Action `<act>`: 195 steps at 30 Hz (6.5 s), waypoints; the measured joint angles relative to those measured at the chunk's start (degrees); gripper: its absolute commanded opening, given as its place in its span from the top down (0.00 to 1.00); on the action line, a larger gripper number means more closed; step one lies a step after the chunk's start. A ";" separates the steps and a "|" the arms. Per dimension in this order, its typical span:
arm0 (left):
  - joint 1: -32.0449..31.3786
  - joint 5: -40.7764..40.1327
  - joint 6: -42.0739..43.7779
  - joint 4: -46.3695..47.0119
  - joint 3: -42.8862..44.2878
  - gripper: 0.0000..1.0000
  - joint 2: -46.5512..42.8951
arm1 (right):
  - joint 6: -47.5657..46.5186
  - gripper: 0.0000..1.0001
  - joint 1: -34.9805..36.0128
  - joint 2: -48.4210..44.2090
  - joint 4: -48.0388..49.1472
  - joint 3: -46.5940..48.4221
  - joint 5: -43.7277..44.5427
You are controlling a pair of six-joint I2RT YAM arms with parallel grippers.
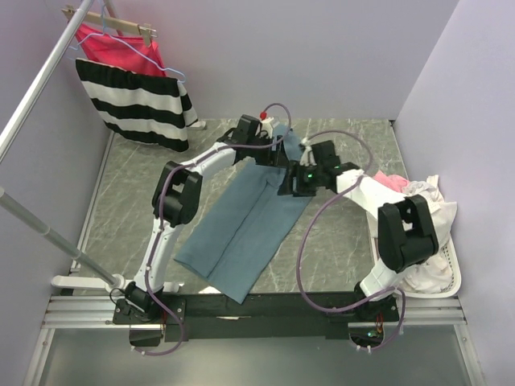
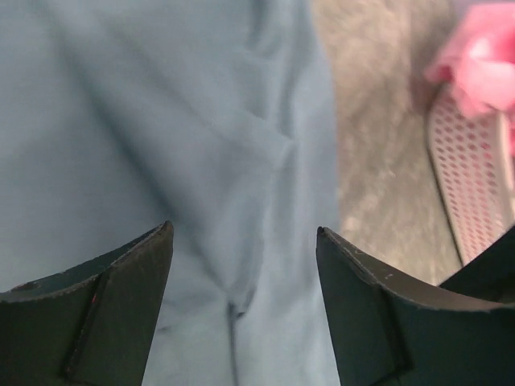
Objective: Fold and stack the t-shirts
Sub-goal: Rotate the tshirt 90 degrees, then grab the bottom of the folded rectangular tshirt with both arms
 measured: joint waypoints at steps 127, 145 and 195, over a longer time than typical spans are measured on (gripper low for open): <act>15.21 -17.31 -6.95 7.72 -52.98 0.38 -38.23 | 0.13 0.64 -0.46 41.66 -4.70 47.43 3.23; 15.15 -17.07 -7.06 8.13 -53.70 0.39 -38.66 | -1.84 0.89 0.20 37.38 0.17 42.42 -2.56; -4.94 -19.19 -15.50 2.56 -76.83 0.35 -56.39 | 5.38 0.31 10.25 -10.56 -16.50 -13.97 13.66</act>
